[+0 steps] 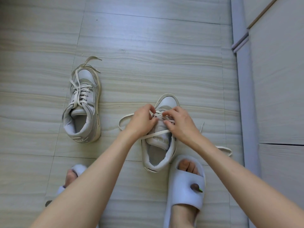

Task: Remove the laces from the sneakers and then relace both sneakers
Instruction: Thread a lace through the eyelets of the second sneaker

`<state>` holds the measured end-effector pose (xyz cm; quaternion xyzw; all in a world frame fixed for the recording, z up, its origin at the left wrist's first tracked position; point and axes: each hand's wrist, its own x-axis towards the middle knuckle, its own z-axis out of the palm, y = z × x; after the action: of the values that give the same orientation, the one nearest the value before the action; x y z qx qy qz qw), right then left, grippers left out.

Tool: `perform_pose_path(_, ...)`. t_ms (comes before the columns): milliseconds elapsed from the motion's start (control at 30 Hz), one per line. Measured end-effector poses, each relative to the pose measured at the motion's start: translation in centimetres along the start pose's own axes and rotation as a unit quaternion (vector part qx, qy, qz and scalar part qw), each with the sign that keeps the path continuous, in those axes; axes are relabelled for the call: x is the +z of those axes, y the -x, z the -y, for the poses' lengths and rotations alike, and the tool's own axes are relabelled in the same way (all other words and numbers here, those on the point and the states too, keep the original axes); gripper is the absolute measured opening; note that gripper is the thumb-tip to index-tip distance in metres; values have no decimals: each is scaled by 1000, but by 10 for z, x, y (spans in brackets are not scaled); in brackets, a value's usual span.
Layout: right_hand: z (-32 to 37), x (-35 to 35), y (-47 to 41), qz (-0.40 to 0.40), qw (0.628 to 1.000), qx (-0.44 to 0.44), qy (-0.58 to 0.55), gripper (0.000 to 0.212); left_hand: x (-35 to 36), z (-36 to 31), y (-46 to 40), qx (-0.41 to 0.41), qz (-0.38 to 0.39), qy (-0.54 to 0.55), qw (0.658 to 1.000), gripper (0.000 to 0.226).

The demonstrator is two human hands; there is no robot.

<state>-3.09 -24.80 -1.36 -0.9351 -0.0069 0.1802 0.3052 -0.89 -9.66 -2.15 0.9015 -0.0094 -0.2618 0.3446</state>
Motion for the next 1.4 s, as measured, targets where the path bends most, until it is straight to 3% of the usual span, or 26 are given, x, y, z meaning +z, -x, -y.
perform_pose_path(133, 0, 1, 18, -46, 998, -26, -37, 25, -1, 7, -4, 21, -14, 1, 1000, 10)
perform_pose_path(300, -5, -7, 43, 72, 995, -63, 19, 18, -3, 9, 4, 41, -62, 17, 997, 11)
perform_pose_path(400, 14, -20, 40, 22, 986, -33, -165, 7, -10, 5, 5, 49, -61, 27, 997, 7)
perform_pose_path(467, 28, -35, 32, 26, 943, 4, -331, 12, -19, 6, 4, 60, -32, -4, 998, 8)
perform_pose_path(500, 34, -43, 28, 52, 933, 3, -355, 12, -25, 8, 3, 71, -21, -34, 997, 11)
perform_pose_path(567, 41, -52, 22, 172, 939, -33, -297, 16, -40, 13, 0, 96, -25, -90, 991, 16)
perform_pose_path(633, 46, -47, 22, 307, 934, -35, -180, 45, -56, 18, -2, 131, -66, -117, 982, 18)
perform_pose_path(667, 47, -41, 21, 328, 935, -33, -134, 54, -63, 19, -3, 153, -90, -121, 977, 17)
perform_pose_path(733, 44, -27, 17, 237, 964, -20, -121, 45, -71, 19, -2, 206, -126, -133, 961, 14)
perform_pose_path(800, 33, -19, 8, 48, 994, 26, -99, 24, -70, 20, 3, 244, -152, -163, 944, 12)
perform_pose_path(867, 15, -14, 4, -56, 996, 64, -36, 16, -63, 22, 8, 234, -155, -176, 944, 13)
perform_pose_path(933, -4, -7, 4, -37, 996, 86, -10, 15, -55, 25, 12, 167, -100, -145, 970, 20)
perform_pose_path(1000, -15, 0, 8, -6, 993, 111, -38, 18, -47, 24, 13, 49, 12, -65, 997, 24)
perform_pose_path(1067, -17, 4, 8, 3, 981, 158, -109, 21, -37, 18, 8, -16, 77, -12, 997, 30)
perform_pose_path(1167, -16, 7, 4, 26, 959, 213, -184, 25, -25, 9, -5, -49, 78, 36, 995, 47)
perform_pose_path(1333, -19, -2, 4, 33, 946, 225, -233, 30, -23, 13, -7, -72, 133, 192, 970, 32)
perform_pose_path(1400, -22, -5, 6, 55, 910, 250, -327, 24, -25, 20, 0, -86, 131, 245, 957, 30)
